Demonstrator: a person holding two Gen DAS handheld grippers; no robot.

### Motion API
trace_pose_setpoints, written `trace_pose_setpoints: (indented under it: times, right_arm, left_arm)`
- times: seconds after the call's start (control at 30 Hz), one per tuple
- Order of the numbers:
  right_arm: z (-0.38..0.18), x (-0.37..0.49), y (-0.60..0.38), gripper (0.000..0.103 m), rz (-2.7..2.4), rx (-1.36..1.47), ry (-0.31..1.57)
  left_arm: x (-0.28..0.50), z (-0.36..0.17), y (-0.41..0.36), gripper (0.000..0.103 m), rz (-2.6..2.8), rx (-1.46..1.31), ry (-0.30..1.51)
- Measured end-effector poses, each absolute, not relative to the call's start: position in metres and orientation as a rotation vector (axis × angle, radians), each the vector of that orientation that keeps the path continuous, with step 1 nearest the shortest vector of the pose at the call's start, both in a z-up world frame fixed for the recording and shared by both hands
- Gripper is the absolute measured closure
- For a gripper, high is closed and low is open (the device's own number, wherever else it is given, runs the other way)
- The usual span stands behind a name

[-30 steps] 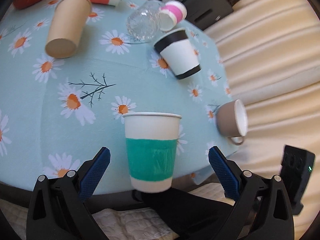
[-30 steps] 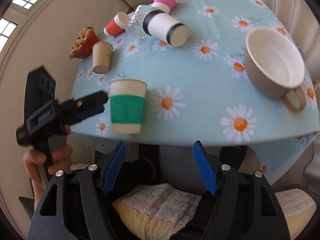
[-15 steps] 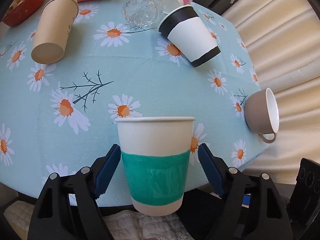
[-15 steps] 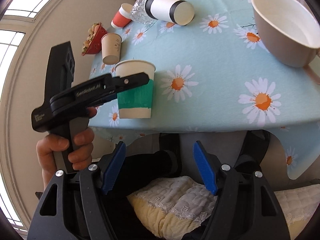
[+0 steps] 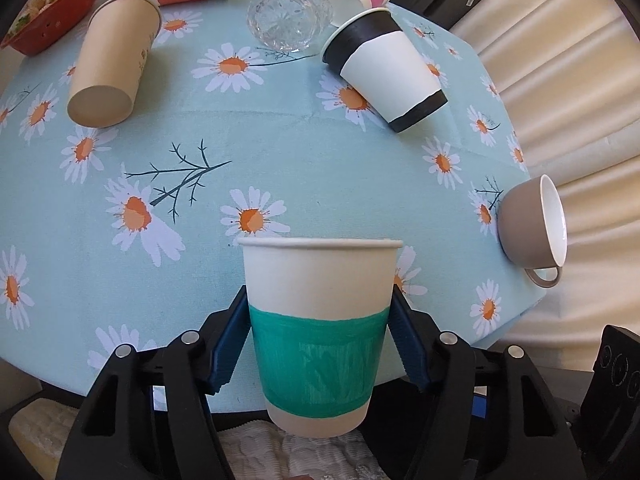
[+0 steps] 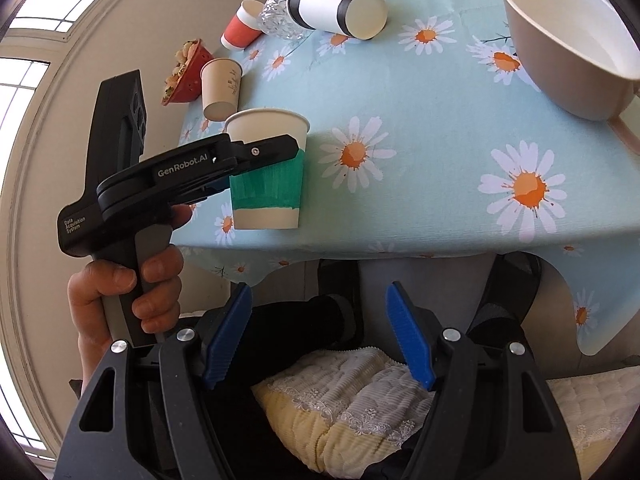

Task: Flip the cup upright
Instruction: 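Grasp the upright teal-banded cup with the left gripper from the right gripper, then lower the teal-banded cup upright onto the tablecloth with the left gripper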

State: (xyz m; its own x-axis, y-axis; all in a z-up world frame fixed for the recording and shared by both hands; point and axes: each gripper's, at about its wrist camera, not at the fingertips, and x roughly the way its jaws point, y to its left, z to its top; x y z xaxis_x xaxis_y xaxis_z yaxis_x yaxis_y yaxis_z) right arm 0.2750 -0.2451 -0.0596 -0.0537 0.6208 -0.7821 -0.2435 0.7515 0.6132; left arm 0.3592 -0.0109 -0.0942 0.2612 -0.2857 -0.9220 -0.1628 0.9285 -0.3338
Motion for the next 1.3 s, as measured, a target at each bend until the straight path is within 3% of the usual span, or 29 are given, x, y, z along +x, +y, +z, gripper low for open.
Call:
trace_pose_setpoints:
  times: [0.63, 1.3]
  right_arm:
    - [-0.043, 0.279, -0.244, 0.034, 0.739, 0.332, 1.423]
    - [-0.035, 0.281, -0.263, 0.034, 0.760, 0.361, 1.421]
  left_arm:
    - [0.283, -0.036, -0.023, 0.039, -0.059, -0.259, 0.826]
    - [0.252, -0.066, -0.045, 0.039, 0.156, -0.136, 0.422]
